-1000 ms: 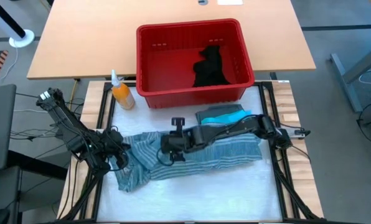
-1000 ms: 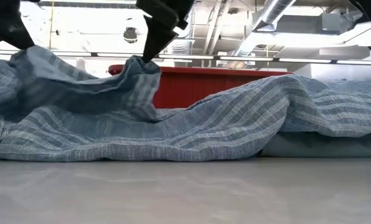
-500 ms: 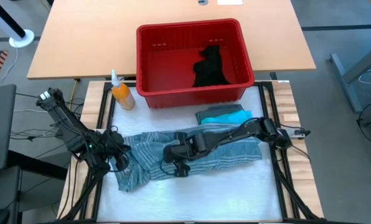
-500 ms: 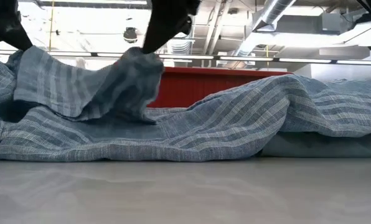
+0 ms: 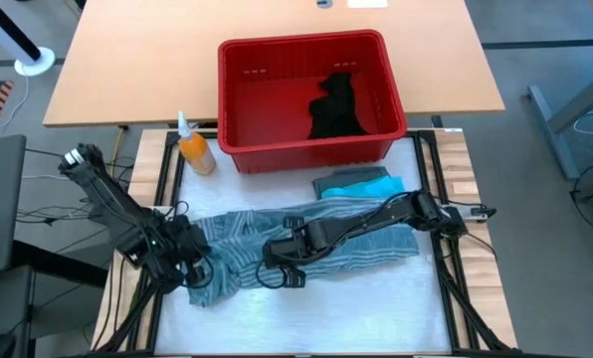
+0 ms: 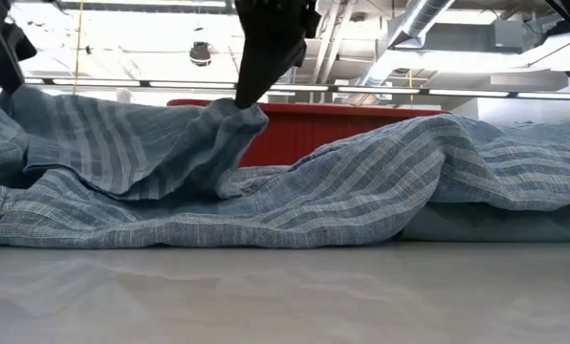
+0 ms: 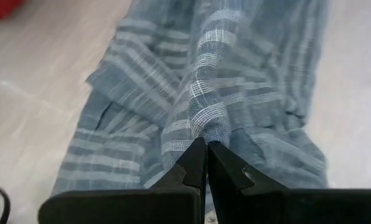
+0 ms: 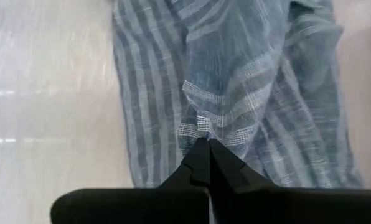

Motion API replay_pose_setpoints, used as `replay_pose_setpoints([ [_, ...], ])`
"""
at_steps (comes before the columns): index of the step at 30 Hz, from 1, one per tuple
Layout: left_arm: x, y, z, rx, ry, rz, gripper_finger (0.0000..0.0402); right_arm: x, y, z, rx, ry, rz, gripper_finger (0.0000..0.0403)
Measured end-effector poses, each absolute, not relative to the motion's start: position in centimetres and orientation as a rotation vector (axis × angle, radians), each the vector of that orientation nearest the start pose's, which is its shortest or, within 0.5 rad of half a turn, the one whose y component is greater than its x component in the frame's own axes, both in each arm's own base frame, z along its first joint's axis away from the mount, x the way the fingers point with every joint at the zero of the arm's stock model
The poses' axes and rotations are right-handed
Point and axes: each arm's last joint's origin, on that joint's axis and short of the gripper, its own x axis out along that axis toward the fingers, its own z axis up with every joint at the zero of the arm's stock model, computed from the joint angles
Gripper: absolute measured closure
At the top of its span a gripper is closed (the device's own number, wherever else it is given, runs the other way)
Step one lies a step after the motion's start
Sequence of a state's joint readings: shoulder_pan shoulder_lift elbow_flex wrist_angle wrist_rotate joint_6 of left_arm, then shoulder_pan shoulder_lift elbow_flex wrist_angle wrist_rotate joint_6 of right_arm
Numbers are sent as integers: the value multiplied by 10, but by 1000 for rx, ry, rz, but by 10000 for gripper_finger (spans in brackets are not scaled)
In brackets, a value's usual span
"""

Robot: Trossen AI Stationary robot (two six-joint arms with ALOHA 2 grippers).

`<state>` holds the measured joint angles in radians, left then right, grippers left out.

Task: Fold Laundry from Bin
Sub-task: Fold the blue patterned polo shirt

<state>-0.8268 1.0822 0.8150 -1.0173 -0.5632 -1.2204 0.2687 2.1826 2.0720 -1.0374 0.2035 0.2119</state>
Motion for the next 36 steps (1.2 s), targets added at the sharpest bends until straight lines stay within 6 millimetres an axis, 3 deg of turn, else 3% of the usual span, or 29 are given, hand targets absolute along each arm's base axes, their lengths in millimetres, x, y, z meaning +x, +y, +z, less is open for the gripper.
replay_pose_setpoints([
  [18,135,-113,233,-202,1003,406,402,436,112,265,-25,1226,-11,318],
  [25,131,-104,232,-142,1075,451,402,419,110,266,-96,1365,-32,251],
  [32,121,-96,223,-119,1182,511,402,397,106,295,-182,1250,-135,229],
  [36,115,-92,209,-162,1216,567,401,375,93,297,-114,1165,-169,232],
])
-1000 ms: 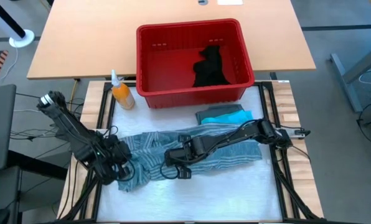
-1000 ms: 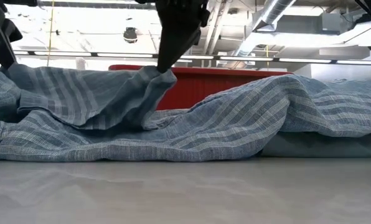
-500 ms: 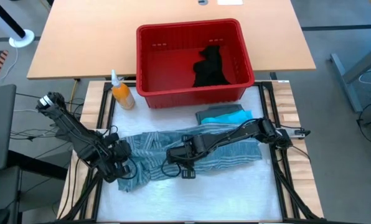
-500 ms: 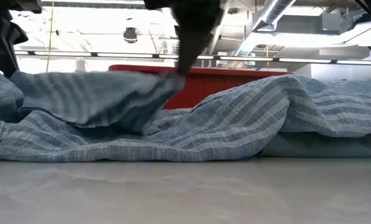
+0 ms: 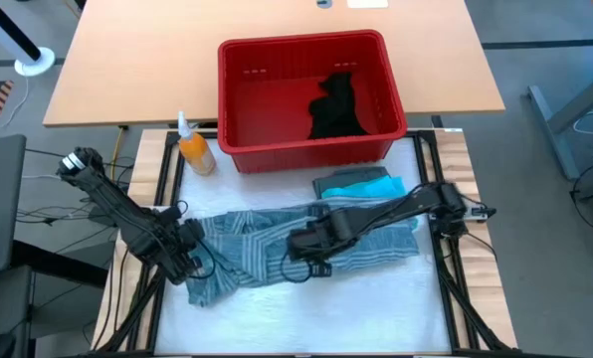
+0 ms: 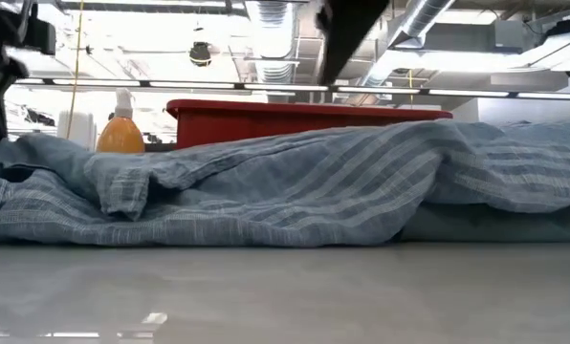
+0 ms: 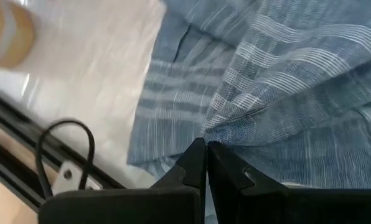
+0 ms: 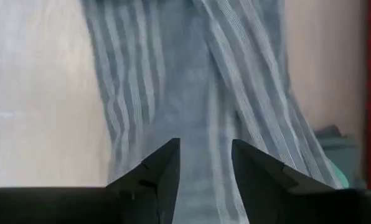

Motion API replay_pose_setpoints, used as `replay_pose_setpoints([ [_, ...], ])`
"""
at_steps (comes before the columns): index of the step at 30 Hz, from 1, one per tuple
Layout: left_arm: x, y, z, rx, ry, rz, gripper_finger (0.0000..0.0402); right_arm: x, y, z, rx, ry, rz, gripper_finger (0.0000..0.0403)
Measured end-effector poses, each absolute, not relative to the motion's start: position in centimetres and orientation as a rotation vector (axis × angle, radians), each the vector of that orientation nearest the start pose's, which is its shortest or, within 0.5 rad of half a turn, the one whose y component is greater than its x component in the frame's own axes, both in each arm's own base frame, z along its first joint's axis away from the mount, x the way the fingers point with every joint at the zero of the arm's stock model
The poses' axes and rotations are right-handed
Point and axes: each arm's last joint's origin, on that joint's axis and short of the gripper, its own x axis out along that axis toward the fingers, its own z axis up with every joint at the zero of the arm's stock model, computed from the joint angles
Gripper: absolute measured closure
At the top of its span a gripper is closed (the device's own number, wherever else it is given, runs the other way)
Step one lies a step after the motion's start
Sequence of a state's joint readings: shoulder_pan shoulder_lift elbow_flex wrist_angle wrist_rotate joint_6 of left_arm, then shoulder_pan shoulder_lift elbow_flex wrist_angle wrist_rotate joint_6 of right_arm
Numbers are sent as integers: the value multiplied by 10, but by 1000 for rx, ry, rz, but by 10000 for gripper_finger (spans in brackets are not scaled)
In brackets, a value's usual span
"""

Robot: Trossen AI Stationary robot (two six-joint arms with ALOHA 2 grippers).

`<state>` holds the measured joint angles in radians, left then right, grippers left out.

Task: Fold Laundry from Bin
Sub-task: Fold the blue patterned polo shirt

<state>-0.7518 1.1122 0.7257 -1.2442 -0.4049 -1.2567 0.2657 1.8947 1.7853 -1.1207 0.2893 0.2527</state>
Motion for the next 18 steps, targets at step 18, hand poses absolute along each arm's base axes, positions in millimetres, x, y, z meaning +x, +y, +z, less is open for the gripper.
replay_pose_setpoints([
  [18,108,-88,206,-177,1297,555,250,294,86,288,233,753,-257,239],
])
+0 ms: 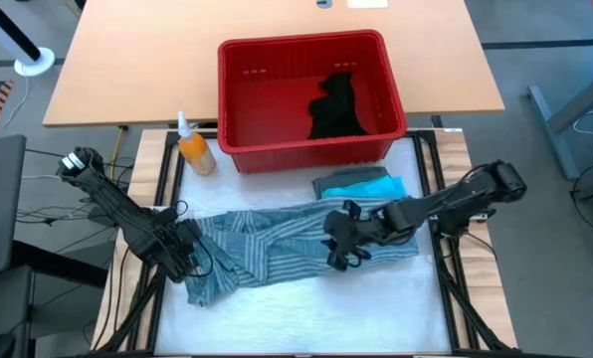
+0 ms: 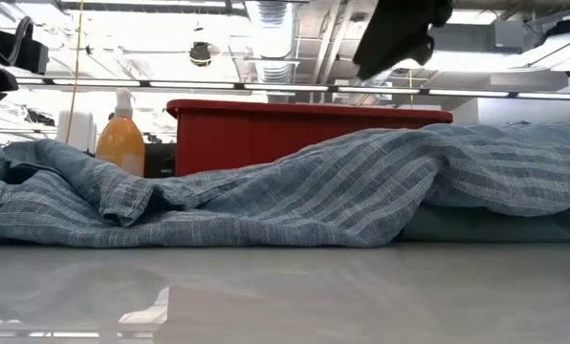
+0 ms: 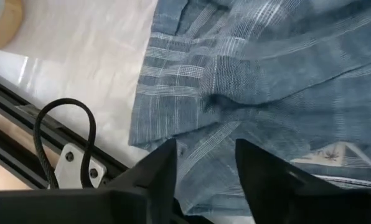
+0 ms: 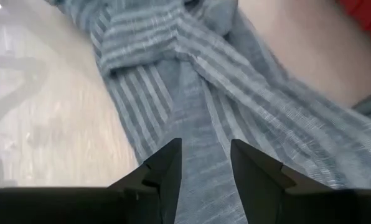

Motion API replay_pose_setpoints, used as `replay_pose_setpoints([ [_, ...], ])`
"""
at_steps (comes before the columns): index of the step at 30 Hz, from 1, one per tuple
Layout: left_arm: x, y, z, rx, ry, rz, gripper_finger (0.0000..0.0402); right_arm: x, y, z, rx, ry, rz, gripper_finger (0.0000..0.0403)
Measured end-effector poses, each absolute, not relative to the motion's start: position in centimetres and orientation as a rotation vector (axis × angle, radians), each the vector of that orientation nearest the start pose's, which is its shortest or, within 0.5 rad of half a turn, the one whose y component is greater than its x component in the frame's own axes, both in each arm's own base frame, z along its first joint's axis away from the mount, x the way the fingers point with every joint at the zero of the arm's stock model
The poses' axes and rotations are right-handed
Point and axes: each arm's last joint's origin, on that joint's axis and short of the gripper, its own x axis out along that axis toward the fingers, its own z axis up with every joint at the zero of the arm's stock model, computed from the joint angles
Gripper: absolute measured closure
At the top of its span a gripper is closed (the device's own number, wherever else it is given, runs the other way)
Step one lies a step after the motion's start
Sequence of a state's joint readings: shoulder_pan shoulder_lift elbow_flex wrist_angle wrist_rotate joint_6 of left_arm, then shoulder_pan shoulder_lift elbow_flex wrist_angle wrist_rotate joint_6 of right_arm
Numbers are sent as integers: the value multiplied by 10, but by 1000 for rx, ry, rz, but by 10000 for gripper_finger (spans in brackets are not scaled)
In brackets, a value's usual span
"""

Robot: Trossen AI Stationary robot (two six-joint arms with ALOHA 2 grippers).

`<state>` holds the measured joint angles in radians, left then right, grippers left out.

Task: Fold Laundry from Bin
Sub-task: Fold the blue patterned polo shirt

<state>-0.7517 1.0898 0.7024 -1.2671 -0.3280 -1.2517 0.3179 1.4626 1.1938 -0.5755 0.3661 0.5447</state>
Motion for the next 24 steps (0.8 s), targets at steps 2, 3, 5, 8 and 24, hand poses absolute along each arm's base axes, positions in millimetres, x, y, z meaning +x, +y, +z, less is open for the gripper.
replay_pose_setpoints([
  [2,109,-89,214,-211,1269,524,232,290,83,295,228,714,-287,239],
  [3,109,-89,220,-222,1249,500,226,288,81,299,229,694,-301,239],
  [5,109,-89,234,-254,1198,452,220,284,78,305,237,668,-315,239],
  [8,109,-90,251,-292,1119,362,218,279,77,312,257,645,-315,239],
  [24,170,-157,206,-179,926,18,217,240,99,297,396,844,-485,239],
])
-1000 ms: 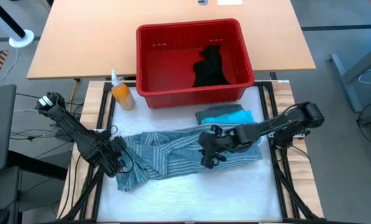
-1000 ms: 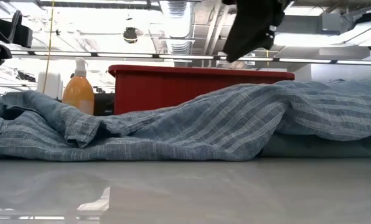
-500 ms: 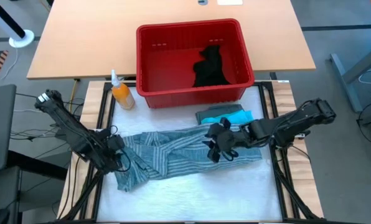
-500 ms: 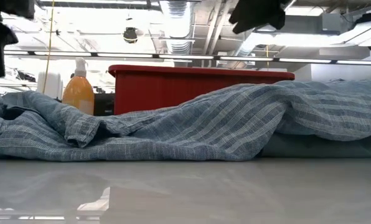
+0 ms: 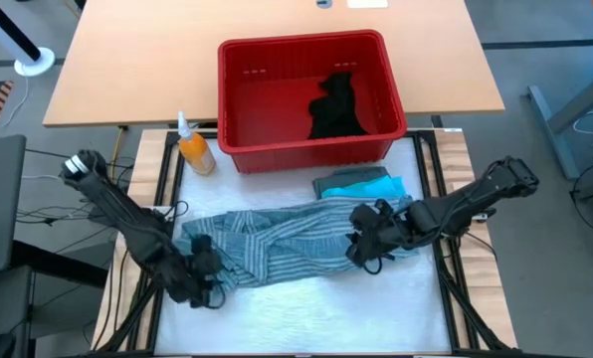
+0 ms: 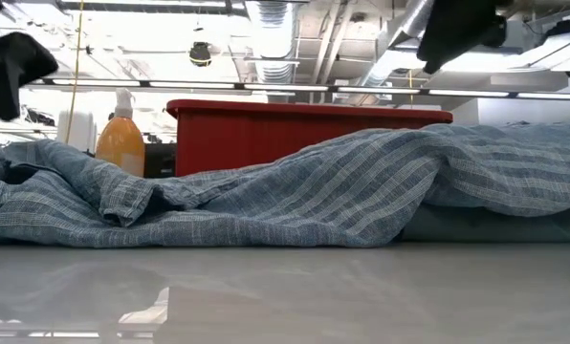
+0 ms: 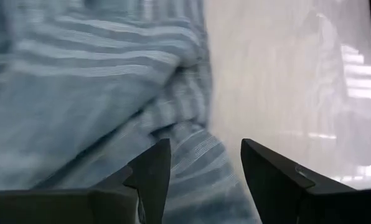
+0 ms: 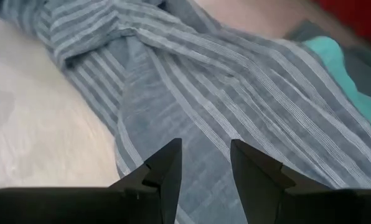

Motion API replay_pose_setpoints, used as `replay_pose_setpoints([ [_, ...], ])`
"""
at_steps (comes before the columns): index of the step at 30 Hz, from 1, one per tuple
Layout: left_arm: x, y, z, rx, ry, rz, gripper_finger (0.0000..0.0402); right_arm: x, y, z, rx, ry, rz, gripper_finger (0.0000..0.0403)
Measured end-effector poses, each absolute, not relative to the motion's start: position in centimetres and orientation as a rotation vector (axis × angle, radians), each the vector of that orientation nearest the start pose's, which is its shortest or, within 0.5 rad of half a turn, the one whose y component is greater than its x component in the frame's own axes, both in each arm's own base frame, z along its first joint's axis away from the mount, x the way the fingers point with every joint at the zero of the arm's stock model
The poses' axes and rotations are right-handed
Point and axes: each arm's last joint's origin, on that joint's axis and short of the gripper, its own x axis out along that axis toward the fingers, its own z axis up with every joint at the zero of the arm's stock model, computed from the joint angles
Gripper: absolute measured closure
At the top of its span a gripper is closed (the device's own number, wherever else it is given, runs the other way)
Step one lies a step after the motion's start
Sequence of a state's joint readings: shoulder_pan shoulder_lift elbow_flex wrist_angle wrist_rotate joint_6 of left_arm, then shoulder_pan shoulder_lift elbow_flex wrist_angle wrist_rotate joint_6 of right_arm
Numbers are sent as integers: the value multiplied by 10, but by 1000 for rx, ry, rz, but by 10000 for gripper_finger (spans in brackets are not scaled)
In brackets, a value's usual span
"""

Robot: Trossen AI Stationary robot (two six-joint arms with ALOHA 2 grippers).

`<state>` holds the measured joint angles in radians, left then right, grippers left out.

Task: Fold Laundry from Bin
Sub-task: Fold the blue patterned polo shirt

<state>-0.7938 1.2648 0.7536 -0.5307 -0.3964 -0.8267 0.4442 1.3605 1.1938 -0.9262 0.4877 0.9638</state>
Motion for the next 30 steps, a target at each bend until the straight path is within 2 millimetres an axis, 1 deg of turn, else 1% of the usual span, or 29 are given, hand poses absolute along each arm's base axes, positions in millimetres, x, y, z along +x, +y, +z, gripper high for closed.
replay_pose_setpoints([
  [5,181,-175,186,-164,971,-57,217,235,106,297,386,839,-490,239],
  [10,180,-184,166,-159,1086,-73,217,235,107,297,385,831,-494,239],
  [18,177,-193,143,-214,1238,-45,217,235,107,297,390,828,-495,239],
  [23,174,-198,142,-265,1269,-52,217,235,106,297,388,832,-502,239],
  [30,172,-201,167,-285,1189,-87,217,238,97,297,394,832,-538,239],
])
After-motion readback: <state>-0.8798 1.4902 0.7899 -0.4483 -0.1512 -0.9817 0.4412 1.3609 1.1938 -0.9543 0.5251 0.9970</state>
